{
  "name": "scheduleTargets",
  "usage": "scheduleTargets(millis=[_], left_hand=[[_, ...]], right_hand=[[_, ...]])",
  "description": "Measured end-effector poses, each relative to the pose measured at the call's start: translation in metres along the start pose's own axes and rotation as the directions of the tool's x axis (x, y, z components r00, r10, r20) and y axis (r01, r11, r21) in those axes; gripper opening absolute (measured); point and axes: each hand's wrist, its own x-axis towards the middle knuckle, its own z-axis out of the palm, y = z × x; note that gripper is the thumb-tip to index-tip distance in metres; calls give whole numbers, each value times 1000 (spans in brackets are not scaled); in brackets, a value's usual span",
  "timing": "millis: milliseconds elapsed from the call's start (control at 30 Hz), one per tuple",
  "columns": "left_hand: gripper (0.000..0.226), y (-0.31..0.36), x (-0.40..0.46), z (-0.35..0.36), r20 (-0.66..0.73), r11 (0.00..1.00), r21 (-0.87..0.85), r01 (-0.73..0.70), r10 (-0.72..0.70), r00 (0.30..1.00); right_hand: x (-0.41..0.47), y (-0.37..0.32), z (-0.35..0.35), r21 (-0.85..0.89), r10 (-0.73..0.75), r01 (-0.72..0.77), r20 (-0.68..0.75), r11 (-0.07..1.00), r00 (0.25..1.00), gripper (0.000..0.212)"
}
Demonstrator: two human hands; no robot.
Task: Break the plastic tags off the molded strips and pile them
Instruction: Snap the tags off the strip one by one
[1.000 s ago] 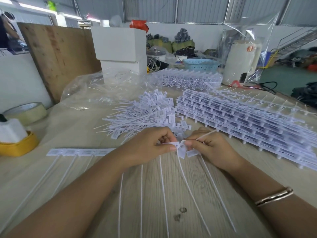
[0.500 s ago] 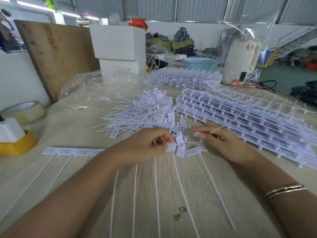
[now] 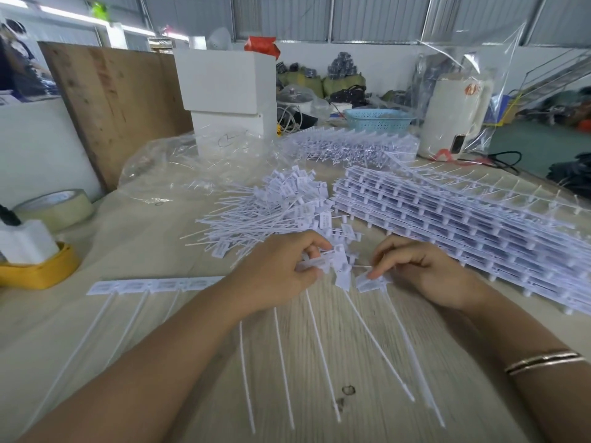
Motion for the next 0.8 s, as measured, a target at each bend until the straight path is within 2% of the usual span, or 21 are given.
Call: scheduleTargets(millis=[100,200,267,367,467,533,633,733,800], left_hand=[[35,3,0,8,6,999,45,-29,29,1000],[38,7,-2,16,0,996,54,-72,72,997],[41,9,-1,18,-25,994,39,-99,100,995],[49,11,-1,19,-74,991,10,-132,133,988],[51,14,-2,16,-35,991,-29,-134,133,991],[46,13,-3,5,55,995,-58,-75,78,995],[28,5,-3,-11,176,997,-75,34,-20,984],[20,0,-1,-12,128,999,-9,34,-32,991],[17,1,0,-8,96,999,-14,28,-27,995]], right_hand=[[0,1,4,-33,-36,35,-50,999,998,55],[2,-2,12,-70,-162,154,-123,986,979,47],[5,-7,19,-167,-273,259,-63,951,960,42],[9,-7,31,-401,-375,376,85,835,923,40],[12,-9,34,-572,-491,425,44,702,870,28],[12,-9,32,-660,-562,426,8,619,827,26],[12,-8,28,-713,-577,374,-53,594,815,27],[10,-10,28,-738,-571,352,-53,575,820,28],[10,-12,29,-733,-542,344,-41,587,839,35]])
